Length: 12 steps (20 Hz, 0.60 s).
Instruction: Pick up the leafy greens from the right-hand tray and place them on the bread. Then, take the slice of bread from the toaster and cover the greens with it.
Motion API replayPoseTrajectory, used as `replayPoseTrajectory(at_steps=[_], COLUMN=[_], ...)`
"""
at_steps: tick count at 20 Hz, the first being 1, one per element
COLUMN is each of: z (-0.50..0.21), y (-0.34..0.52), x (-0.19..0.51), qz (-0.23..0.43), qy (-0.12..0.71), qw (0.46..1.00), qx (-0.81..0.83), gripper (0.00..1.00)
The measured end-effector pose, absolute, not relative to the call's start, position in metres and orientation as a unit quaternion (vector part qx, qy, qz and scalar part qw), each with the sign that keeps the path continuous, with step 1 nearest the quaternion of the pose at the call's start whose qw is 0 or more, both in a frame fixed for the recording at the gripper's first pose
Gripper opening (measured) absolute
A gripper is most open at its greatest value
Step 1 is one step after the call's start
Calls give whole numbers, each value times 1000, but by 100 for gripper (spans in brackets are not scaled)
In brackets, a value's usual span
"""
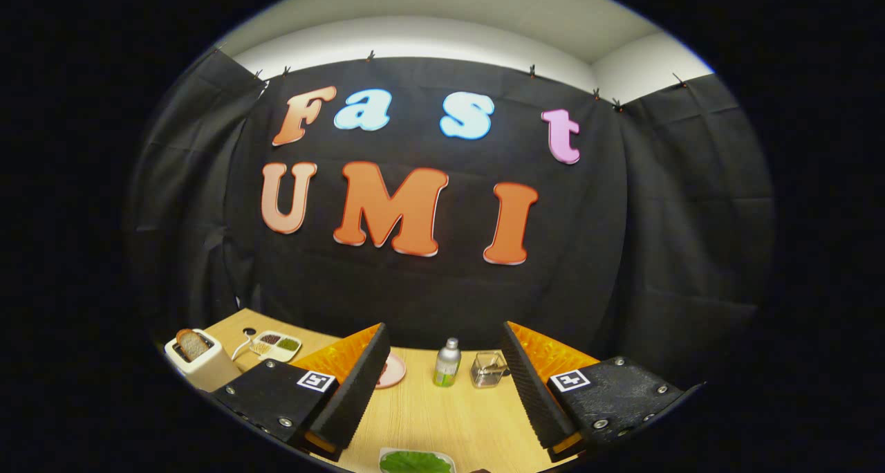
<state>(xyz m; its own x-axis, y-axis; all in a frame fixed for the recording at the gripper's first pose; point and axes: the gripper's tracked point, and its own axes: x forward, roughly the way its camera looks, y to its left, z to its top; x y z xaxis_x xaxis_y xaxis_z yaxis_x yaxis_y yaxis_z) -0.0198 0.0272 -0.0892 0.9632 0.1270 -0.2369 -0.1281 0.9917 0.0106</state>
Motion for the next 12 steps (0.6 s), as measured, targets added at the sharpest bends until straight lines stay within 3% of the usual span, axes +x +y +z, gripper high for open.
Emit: replayPoseTrajectory(at_steps=[5,12], z=[-194,-288], y=[36,41], x=[-37,-71], qz=[114,163], qy=[255,381], qw=[960,910], qx=[-8,-16], gripper=[96,95])
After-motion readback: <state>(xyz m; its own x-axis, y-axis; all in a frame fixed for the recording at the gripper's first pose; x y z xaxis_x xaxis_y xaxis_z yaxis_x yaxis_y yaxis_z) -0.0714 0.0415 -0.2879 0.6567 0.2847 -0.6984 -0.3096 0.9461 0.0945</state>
